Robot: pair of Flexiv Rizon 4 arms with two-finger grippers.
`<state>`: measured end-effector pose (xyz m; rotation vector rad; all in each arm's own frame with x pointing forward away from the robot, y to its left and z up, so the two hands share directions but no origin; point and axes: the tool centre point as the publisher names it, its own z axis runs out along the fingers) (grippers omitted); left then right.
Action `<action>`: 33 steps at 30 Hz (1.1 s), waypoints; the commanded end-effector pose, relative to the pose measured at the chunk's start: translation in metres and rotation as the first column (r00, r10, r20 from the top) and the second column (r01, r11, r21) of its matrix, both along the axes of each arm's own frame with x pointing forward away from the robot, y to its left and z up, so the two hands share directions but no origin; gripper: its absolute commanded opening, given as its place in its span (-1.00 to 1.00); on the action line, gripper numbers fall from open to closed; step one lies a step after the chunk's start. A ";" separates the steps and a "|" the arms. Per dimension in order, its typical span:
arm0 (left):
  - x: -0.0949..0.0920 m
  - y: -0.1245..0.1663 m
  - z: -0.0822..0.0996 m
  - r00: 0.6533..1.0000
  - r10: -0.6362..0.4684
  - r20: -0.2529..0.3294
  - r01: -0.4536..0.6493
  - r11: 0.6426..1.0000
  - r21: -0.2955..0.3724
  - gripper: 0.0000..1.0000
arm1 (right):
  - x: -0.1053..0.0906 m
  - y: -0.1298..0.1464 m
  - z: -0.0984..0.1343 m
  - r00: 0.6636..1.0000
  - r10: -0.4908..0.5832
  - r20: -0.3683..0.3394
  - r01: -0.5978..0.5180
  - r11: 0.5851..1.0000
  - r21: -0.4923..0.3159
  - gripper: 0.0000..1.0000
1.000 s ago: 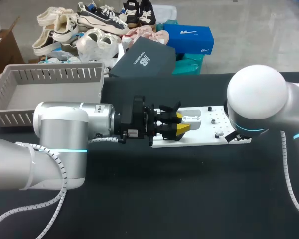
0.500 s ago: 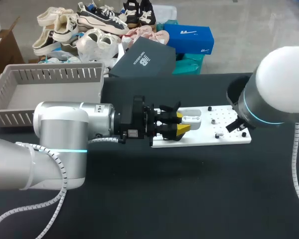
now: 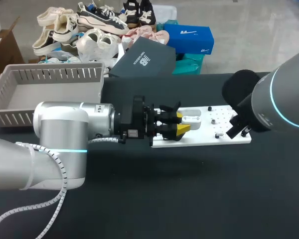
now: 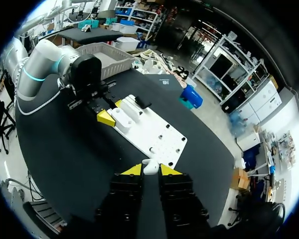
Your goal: Pick up each earbud case from the left stands, insert the matching earbuds, close the lid, and place the case in the box.
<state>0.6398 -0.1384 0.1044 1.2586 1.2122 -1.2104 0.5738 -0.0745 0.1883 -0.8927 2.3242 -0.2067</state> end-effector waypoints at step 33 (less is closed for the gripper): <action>-0.001 0.000 0.000 1.000 0.006 0.002 -0.006 1.000 -0.001 -1.00 | 0.024 0.075 -0.009 0.965 -0.239 -0.106 0.225 0.965 -0.132 -1.00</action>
